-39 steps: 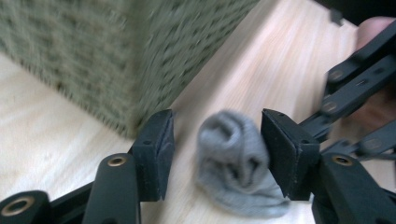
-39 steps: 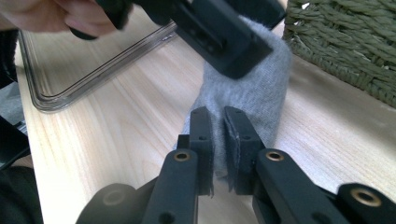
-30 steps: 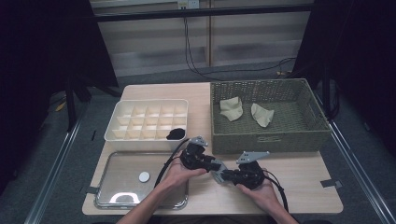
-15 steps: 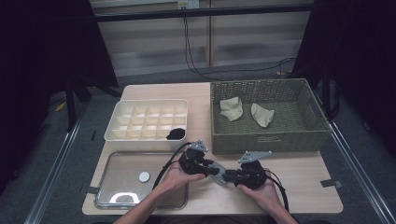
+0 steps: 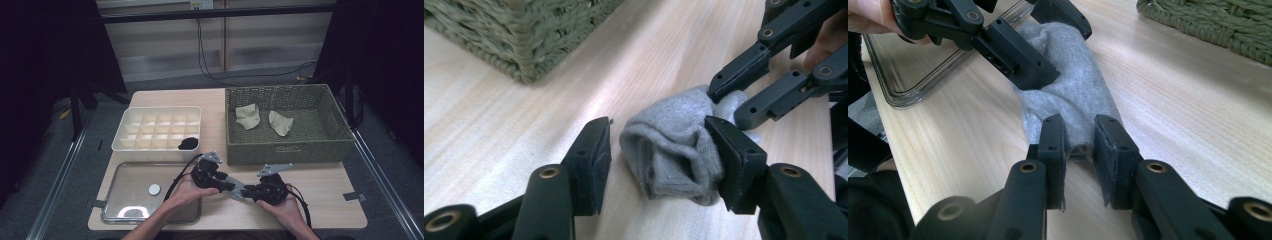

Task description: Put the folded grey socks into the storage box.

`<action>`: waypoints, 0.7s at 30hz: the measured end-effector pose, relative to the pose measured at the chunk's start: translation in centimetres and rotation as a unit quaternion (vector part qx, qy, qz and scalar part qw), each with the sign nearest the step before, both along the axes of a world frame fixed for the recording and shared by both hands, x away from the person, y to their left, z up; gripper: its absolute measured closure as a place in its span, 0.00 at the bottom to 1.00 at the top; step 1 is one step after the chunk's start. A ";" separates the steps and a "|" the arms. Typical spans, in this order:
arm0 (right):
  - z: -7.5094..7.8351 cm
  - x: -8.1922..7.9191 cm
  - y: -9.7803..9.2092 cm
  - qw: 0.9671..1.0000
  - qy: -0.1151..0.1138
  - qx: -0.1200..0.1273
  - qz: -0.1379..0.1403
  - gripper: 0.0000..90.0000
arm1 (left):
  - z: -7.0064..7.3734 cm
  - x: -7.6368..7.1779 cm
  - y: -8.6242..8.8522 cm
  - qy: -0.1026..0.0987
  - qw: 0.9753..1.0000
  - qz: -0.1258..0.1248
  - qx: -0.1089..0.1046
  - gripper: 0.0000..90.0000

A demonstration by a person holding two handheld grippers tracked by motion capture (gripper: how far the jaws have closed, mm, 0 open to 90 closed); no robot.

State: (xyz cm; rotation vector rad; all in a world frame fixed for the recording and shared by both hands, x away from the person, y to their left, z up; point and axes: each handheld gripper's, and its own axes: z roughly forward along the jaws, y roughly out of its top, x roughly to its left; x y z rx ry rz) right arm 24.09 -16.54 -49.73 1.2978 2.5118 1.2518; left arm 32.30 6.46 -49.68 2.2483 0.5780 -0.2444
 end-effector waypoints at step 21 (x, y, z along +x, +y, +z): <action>-0.2 0.2 0.1 1.000 -0.008 0.001 0.000 0.81 | 0.2 -0.9 0.0 0.033 0.999 -0.035 -0.007 0.71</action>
